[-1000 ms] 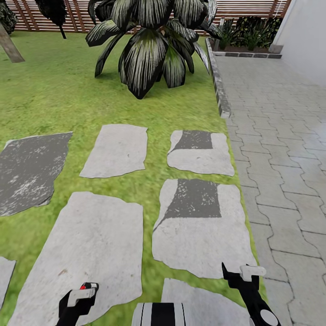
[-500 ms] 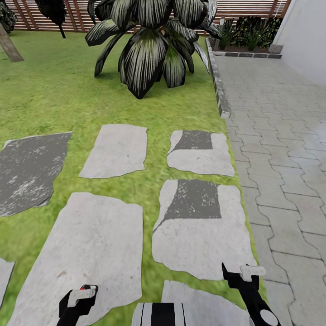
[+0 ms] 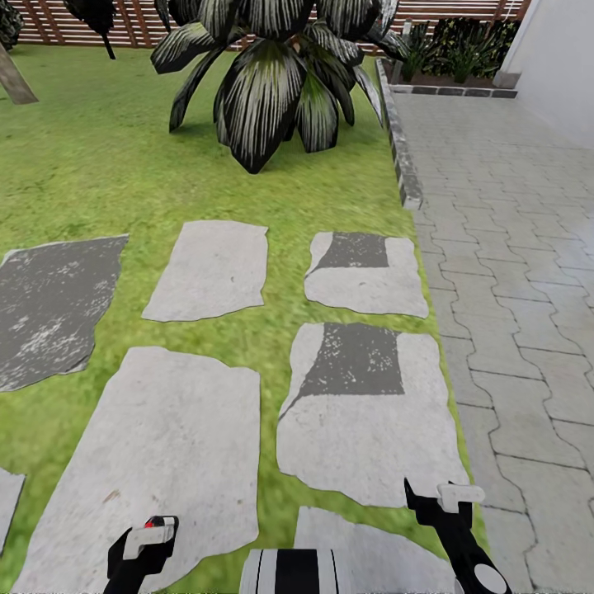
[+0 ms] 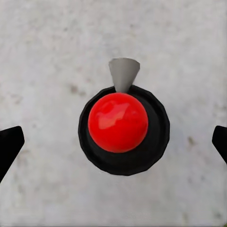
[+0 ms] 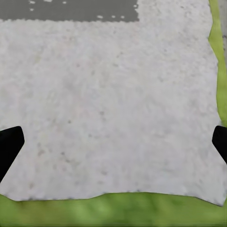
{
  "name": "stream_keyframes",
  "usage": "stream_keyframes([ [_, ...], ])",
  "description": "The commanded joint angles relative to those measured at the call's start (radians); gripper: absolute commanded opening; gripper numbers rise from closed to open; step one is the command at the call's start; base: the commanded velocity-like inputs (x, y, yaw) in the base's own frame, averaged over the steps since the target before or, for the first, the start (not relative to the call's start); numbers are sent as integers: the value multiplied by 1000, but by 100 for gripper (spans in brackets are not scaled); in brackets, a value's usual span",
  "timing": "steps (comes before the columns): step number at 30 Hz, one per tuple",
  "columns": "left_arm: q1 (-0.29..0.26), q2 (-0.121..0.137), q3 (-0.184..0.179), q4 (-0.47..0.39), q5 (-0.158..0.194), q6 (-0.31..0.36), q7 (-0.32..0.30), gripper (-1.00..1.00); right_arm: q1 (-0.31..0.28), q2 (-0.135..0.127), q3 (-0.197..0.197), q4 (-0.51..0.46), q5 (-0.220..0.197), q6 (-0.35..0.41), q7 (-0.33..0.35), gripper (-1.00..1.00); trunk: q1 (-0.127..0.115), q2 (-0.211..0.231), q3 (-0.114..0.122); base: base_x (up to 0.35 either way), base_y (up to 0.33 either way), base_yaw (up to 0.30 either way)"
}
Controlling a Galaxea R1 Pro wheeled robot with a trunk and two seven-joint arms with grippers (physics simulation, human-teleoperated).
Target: Pick up the pesticide atomizer in the garden and spray insectifuge to fully cover both potted plants in the garden.
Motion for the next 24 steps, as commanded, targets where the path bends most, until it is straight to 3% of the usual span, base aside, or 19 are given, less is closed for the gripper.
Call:
stream_keyframes([
  [1,0,0,2,1,1,-3,0,100,0,0,0,0,0,-3,0,100,0,0,-1,0,0,0],
  [23,0,1,4,1,1,-6,0,100,0,0,0,0,0,-3,0,100,0,0,-1,0,0,0],
  [24,0,1,3,1,1,-6,0,-100,0,0,0,0,0,-3,0,100,0,0,-1,0,0,0],
])
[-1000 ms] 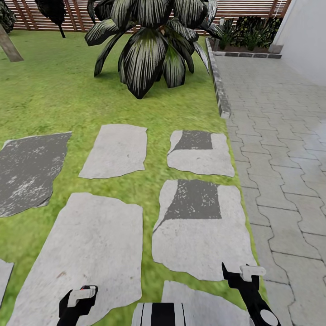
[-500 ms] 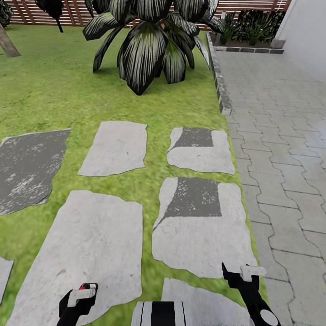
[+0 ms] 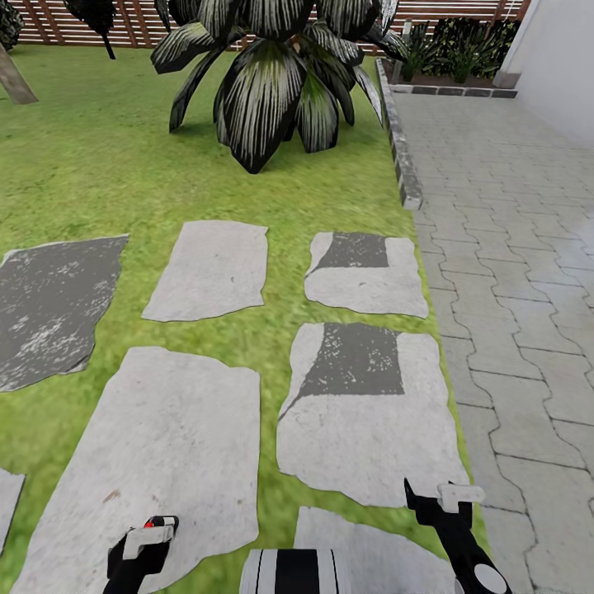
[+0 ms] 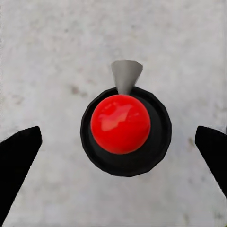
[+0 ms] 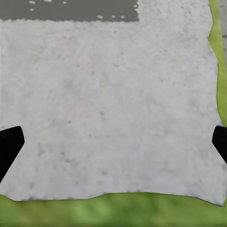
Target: Pick up the pesticide atomizer in the garden and spray insectifuge to fully cover both potted plants in the garden.
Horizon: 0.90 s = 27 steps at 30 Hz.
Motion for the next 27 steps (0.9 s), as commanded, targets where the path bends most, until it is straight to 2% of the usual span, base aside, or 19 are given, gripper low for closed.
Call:
stream_keyframes([
  [1,0,0,2,1,0,-3,0,-100,0,0,0,0,0,-3,0,100,0,0,-1,0,0,0],
  [27,-1,1,3,-1,2,-5,0,-100,0,0,0,1,0,-3,0,100,0,0,-1,0,0,0],
])
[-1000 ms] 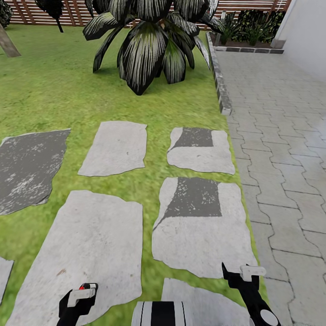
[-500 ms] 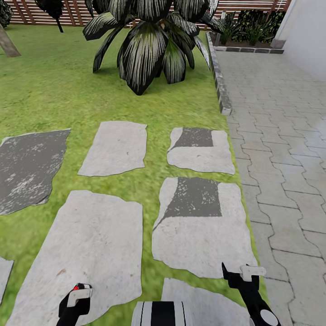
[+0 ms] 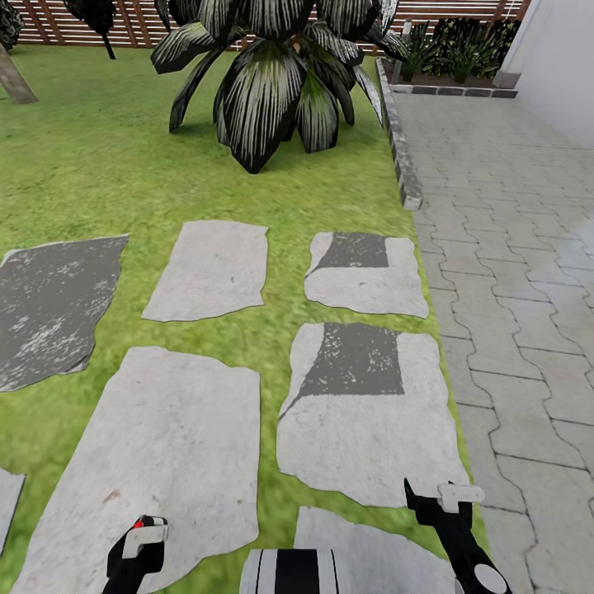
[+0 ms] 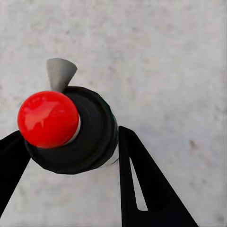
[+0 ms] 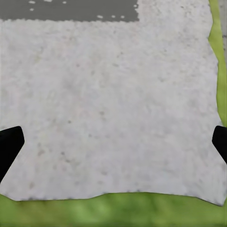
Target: Pick up the pesticide atomizer in the garden and spray insectifuge to fully cover both potted plants in the garden.
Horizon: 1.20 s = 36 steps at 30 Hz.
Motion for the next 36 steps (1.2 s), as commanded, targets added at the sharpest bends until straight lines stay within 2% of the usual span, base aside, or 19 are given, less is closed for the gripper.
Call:
stream_keyframes([
  [1,-1,0,2,1,0,-3,0,-100,0,0,0,0,0,-3,0,100,0,0,-1,0,0,0],
  [4,0,0,2,1,0,-3,0,-100,0,0,0,0,0,-3,0,100,0,0,-1,0,0,0],
  [29,1,1,2,-2,1,-4,1,-100,0,7,4,2,2,-5,0,100,-11,6,96,0,0,0],
  [36,6,11,4,-3,1,-5,3,-100,1,-3,-5,21,3,-9,-3,100,-15,7,132,0,0,0],
])
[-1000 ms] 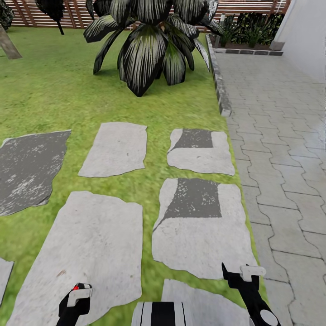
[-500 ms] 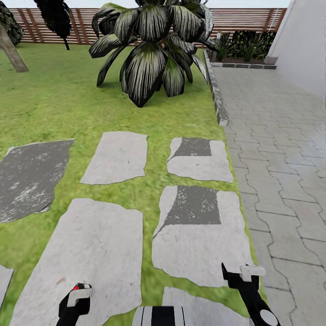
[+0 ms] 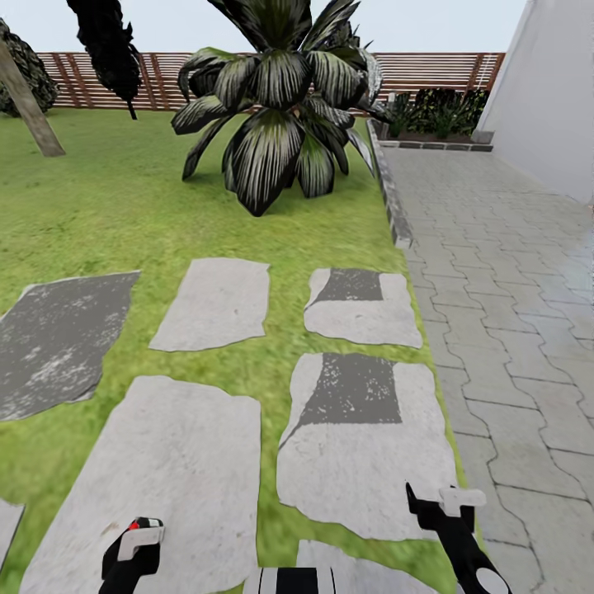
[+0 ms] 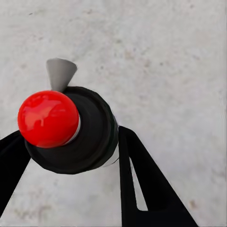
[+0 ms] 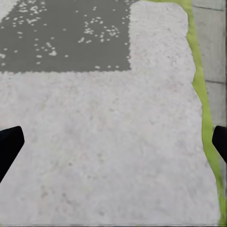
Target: Pick up the pesticide atomizer in the garden and spray insectifuge to fully cover both potted plants in the garden.
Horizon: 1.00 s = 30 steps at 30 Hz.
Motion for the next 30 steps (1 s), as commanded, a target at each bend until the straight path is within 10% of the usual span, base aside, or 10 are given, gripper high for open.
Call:
stream_keyframes([
  [1,6,2,1,2,0,-3,0,-100,0,-2,-8,19,1,-3,-1,100,-1,0,5,0,0,0],
  [7,64,5,18,-1,2,-50,4,-100,2,-17,-89,201,0,-64,2,100,-3,1,37,0,0,0],
  [15,134,4,86,3,2,-102,3,-100,2,-62,-103,540,1,-362,7,100,-7,3,81,0,0,0],
  [30,143,-1,91,4,1,-102,6,-100,2,-55,-102,631,55,-460,9,100,-14,7,157,0,0,0],
])
